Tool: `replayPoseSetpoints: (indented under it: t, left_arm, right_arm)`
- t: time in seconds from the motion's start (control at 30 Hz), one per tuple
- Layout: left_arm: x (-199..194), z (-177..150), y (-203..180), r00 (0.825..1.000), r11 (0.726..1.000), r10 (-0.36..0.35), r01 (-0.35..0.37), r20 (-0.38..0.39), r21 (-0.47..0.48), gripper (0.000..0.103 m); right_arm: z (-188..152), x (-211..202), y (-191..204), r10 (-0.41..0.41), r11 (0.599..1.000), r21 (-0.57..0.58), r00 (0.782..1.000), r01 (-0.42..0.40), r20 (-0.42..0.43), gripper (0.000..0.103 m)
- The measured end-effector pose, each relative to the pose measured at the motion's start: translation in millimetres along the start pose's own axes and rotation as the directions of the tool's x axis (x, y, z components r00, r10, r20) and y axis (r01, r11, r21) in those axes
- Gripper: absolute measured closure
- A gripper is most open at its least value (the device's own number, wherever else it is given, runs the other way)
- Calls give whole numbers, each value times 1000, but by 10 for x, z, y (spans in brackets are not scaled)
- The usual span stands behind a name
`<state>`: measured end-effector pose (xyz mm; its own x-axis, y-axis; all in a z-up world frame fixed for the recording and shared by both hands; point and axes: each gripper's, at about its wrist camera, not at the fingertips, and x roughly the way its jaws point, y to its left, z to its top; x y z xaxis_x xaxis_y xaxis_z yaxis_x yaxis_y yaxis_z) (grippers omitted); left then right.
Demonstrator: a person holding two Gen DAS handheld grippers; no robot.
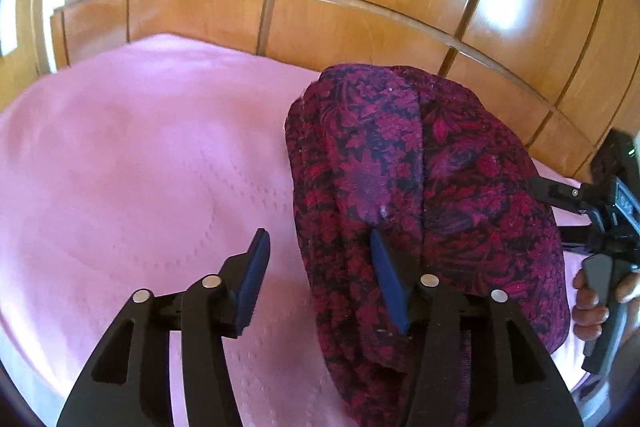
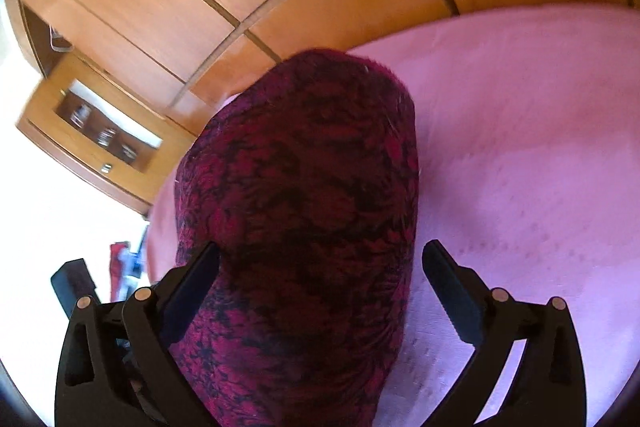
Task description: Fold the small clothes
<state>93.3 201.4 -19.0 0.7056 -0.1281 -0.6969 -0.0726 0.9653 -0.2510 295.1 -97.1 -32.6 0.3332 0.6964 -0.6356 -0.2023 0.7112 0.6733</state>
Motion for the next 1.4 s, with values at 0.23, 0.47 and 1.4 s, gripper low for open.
replayPoseSetpoints:
  t: [0.23,0.47,1.4]
  left_arm:
    - [119,43,214,992,993,-117,116,-36,-17,51]
    - [287,-54,598,949,930,-313,301,-27,-213,59]
    - [1090,386,-3055,743,743,-587,652,-321,152,70]
  right_arm:
    - [61,278,-239,196,978,78,978,-191,-69,2]
    - [183,513,-129,249,968,56,963,-245,-103,2]
    - [-582,-2560,-997,-78,982,189,867,-19,492,31]
